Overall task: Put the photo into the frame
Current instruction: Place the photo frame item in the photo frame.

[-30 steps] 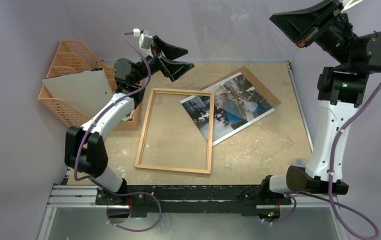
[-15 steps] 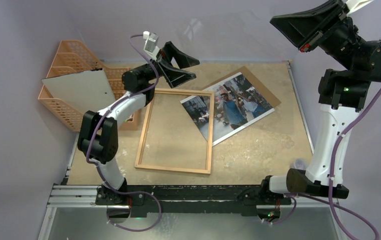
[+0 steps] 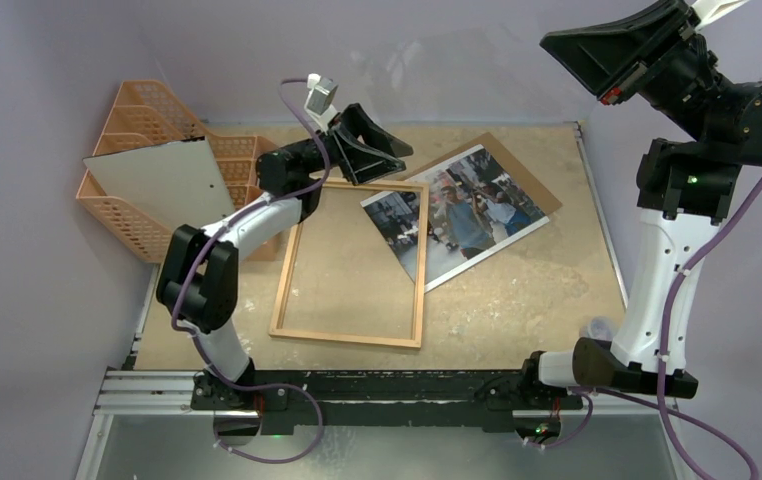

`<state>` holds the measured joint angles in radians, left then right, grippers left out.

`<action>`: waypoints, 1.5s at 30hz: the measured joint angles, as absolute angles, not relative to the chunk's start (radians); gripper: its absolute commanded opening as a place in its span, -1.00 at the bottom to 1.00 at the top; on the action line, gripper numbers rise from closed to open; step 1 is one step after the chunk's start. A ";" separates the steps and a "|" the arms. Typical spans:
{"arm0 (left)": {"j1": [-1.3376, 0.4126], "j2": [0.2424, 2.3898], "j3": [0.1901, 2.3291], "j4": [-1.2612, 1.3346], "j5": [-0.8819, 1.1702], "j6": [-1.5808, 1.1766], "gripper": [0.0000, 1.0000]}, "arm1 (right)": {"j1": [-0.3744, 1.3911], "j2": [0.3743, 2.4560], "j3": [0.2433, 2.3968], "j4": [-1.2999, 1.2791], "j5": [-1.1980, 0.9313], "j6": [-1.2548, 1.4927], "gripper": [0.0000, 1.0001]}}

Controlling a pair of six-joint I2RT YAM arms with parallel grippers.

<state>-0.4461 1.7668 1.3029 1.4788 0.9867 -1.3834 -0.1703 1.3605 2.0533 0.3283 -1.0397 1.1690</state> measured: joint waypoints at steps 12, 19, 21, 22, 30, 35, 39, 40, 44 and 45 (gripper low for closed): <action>-0.505 1.627 1.271 1.422 0.972 -1.176 -0.43 | -0.170 1.350 2.008 0.327 -1.039 1.178 -1.00; -0.504 1.597 1.249 1.417 0.966 -1.162 -0.47 | -0.170 1.348 1.972 0.305 -1.039 1.168 -1.00; -0.503 1.589 1.240 1.412 0.965 -1.158 -0.41 | -0.170 1.348 1.970 0.293 -1.037 1.163 -1.00; -0.501 1.584 1.234 1.409 0.964 -1.157 -0.37 | -0.170 1.348 1.970 0.290 -1.036 1.161 -1.00; -0.471 1.530 1.166 1.405 0.941 -1.153 -0.31 | -0.173 1.340 1.961 0.294 -0.983 1.152 -1.00; -0.471 1.525 1.154 1.405 0.932 -1.141 -0.78 | -0.177 1.319 1.939 0.316 -0.967 1.166 -1.00; -0.471 1.523 1.153 1.404 0.930 -1.138 -1.00 | -0.177 1.303 1.906 0.346 -0.962 1.178 -0.97; -0.471 1.522 1.153 1.399 0.929 -1.134 -1.00 | -0.177 1.302 1.901 0.349 -0.961 1.178 -0.70; -0.471 1.499 1.153 1.333 0.911 -1.094 -1.00 | -0.178 1.294 1.862 0.361 -0.957 1.180 0.24; -0.471 1.487 1.153 1.304 0.897 -1.081 -1.00 | -0.178 1.287 1.838 0.369 -0.955 1.174 0.33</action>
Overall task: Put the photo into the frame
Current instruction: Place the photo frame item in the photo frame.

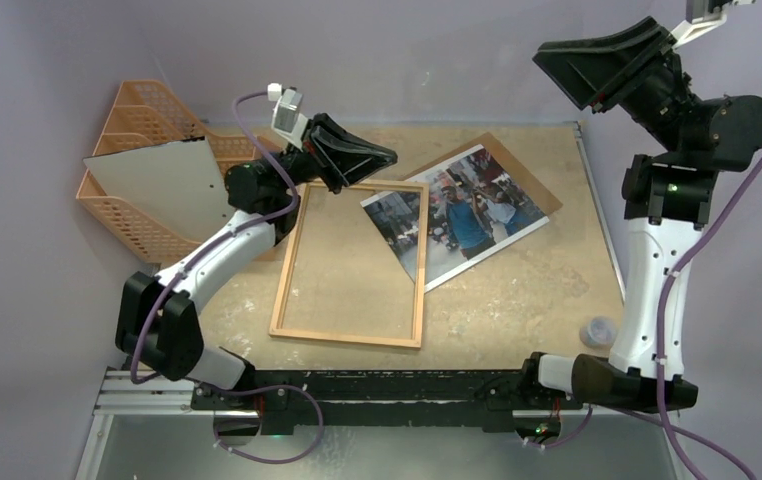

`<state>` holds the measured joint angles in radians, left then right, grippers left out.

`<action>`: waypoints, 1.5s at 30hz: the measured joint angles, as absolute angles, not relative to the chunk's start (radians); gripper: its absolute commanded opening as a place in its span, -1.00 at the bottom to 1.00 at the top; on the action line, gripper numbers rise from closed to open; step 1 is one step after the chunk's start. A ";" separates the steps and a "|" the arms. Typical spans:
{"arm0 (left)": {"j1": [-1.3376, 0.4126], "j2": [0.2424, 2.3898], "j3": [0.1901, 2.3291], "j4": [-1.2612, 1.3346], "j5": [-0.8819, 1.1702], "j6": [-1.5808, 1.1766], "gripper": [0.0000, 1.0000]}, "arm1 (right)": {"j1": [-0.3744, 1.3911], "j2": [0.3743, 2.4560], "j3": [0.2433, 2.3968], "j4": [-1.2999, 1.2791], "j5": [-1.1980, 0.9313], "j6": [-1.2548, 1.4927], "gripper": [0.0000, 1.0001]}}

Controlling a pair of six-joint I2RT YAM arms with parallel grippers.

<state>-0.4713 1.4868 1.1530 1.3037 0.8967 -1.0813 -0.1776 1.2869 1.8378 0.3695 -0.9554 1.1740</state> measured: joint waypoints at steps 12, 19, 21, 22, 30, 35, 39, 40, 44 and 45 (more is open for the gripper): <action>-0.454 1.380 1.309 0.937 0.744 -0.969 -1.00 | -0.179 1.205 1.555 0.542 -0.991 1.124 0.54; -0.430 1.388 1.392 0.836 0.736 -0.954 -1.00 | -0.179 1.159 1.464 0.659 -1.043 1.121 0.40; -0.414 1.400 1.406 0.838 0.733 -0.971 -1.00 | -0.179 1.134 1.439 0.666 -1.051 1.112 0.37; -0.406 1.407 1.413 0.838 0.731 -0.980 -1.00 | -0.179 1.118 1.427 0.666 -1.056 1.103 0.35; -0.358 1.451 1.492 0.771 0.717 -1.011 -1.00 | -0.179 1.025 1.387 0.680 -1.069 1.050 -0.11; -0.355 1.451 1.511 0.769 0.731 -1.027 -1.00 | -0.179 1.028 1.383 0.711 -1.071 1.054 -0.30; -0.355 1.451 1.511 0.780 0.752 -1.057 -1.00 | -0.179 1.050 1.383 0.710 -1.073 1.053 -0.29; -0.355 1.451 1.511 0.786 0.757 -1.066 -1.00 | -0.179 1.055 1.383 0.709 -1.073 1.052 -0.34; -0.354 1.451 1.511 0.824 0.776 -1.119 -1.00 | -0.179 1.061 1.382 0.694 -1.069 1.029 -0.72; -0.355 1.451 1.511 0.834 0.778 -1.135 -1.00 | -0.179 1.061 1.382 0.689 -1.070 1.020 -0.83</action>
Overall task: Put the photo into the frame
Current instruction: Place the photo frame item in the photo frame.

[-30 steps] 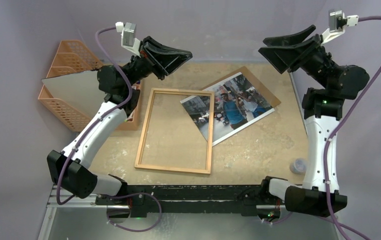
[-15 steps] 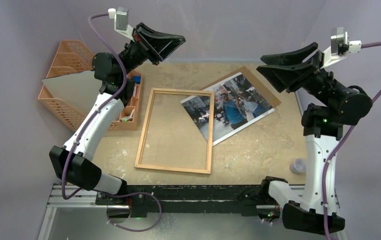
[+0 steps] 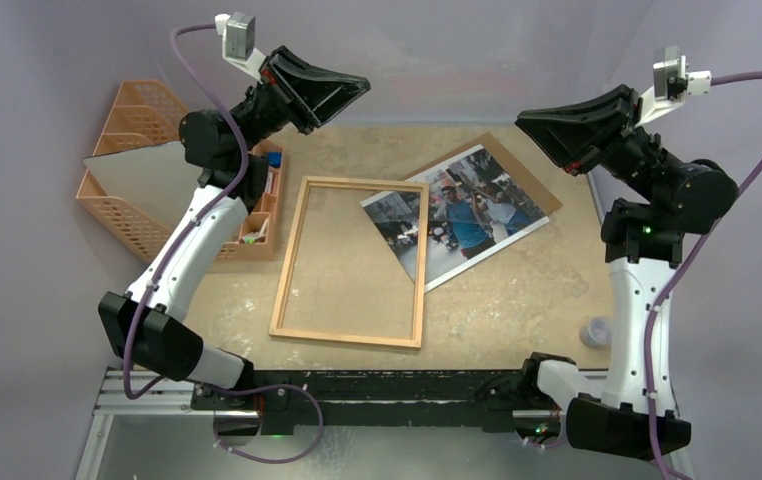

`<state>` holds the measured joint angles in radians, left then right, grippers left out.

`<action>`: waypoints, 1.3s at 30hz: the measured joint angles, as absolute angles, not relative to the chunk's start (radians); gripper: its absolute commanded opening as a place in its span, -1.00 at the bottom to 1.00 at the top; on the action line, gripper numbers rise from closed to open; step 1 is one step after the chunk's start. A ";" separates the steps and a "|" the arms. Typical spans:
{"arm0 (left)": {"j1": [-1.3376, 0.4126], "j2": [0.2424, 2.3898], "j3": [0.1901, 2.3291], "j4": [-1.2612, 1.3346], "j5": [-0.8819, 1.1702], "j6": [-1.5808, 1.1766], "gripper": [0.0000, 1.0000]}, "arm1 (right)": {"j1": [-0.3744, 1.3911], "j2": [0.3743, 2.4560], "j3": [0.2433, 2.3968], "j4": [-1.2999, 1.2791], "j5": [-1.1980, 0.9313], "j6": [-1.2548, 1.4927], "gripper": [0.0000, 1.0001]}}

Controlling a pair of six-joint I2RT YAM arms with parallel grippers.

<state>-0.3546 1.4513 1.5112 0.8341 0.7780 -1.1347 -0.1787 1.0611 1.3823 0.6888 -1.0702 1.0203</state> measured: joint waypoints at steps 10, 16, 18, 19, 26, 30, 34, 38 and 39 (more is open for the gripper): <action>-0.355 1.446 1.513 0.796 0.761 -1.155 -0.07 | -0.177 1.071 1.376 0.654 -1.091 0.993 -1.00; -0.354 1.342 1.458 0.455 0.600 -0.907 0.51 | -0.176 1.071 1.342 0.585 -1.055 0.994 -1.00; -0.354 1.303 1.441 0.332 0.529 -0.820 0.55 | -0.176 1.071 1.302 0.563 -1.032 0.995 -1.00; -0.354 1.285 1.434 0.265 0.487 -0.775 0.56 | -0.176 1.072 1.279 0.550 -1.023 0.996 -1.00; -0.353 1.211 1.330 -0.132 0.196 -0.553 0.62 | -0.175 1.090 1.104 0.445 -0.950 1.032 -1.00; -0.353 1.196 1.187 -0.287 0.043 -0.503 0.62 | -0.145 1.101 1.005 0.410 -0.897 1.071 -1.00; -0.347 1.205 1.031 -0.371 -0.059 -0.496 0.62 | -0.040 1.123 0.936 0.408 -0.818 1.112 -1.00; -0.339 1.249 0.940 -0.406 -0.152 -0.513 0.61 | 0.074 1.154 0.878 0.448 -0.753 1.161 -1.00; -0.334 1.262 0.927 -0.409 -0.172 -0.518 0.61 | 0.099 1.162 0.870 0.450 -0.735 1.169 -1.00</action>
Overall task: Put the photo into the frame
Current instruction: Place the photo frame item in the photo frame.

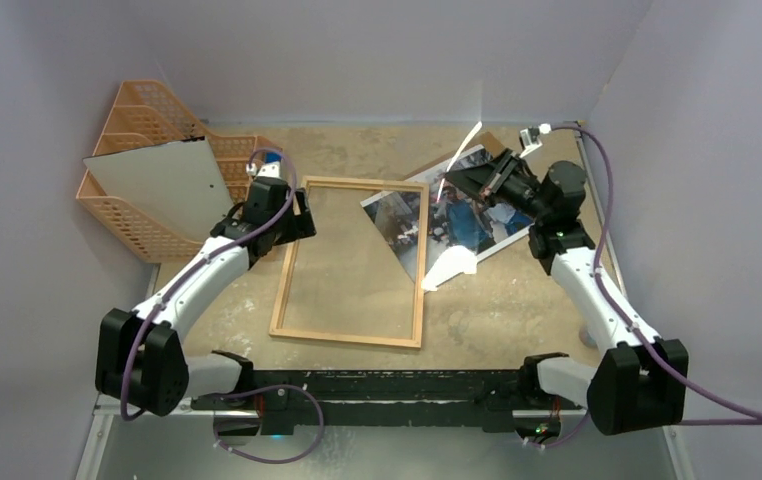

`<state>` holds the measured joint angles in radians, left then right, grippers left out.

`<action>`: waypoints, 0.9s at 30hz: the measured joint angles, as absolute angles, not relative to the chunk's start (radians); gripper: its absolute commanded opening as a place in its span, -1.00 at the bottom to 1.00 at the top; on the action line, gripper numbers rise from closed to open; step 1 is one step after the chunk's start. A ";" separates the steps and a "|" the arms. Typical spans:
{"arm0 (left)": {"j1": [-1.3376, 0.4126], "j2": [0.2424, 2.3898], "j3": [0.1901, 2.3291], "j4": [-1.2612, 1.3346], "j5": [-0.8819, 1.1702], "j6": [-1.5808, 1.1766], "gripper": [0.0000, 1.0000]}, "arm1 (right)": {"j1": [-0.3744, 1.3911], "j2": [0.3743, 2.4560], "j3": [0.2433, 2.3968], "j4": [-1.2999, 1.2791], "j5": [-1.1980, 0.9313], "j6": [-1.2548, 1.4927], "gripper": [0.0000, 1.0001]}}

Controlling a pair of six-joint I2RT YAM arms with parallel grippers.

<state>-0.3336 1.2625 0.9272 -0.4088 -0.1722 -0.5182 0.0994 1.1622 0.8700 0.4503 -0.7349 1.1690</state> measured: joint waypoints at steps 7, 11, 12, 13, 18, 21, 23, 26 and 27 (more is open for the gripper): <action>-0.310 1.283 0.824 -0.394 -0.271 -0.620 0.60 | 0.240 1.194 0.816 0.502 -0.616 1.230 -1.00; -0.310 1.237 0.706 -0.371 -0.300 -0.685 0.60 | 0.300 1.245 0.801 0.545 -0.582 1.266 -1.00; -0.310 1.230 0.686 -0.366 -0.301 -0.696 0.60 | 0.314 1.262 0.801 0.554 -0.574 1.272 -1.00; -0.310 1.225 0.665 -0.356 -0.301 -0.704 0.61 | 0.326 1.278 0.801 0.560 -0.567 1.277 -1.00; -0.310 1.226 0.603 -0.302 -0.284 -0.725 0.64 | 0.363 1.334 0.801 0.575 -0.564 1.288 -1.00; -0.310 1.246 0.592 -0.268 -0.258 -0.725 0.51 | 0.370 1.342 0.801 0.583 -0.566 1.299 -1.00; -0.310 1.267 0.591 -0.249 -0.234 -0.723 0.38 | 0.373 1.342 0.801 0.586 -0.566 1.303 -1.00; -0.310 1.288 0.591 -0.239 -0.205 -0.719 0.15 | 0.376 1.343 0.815 0.561 -0.566 1.294 -1.00; -0.310 1.292 0.591 -0.237 -0.201 -0.718 0.07 | 0.377 1.344 0.825 0.551 -0.566 1.288 -1.00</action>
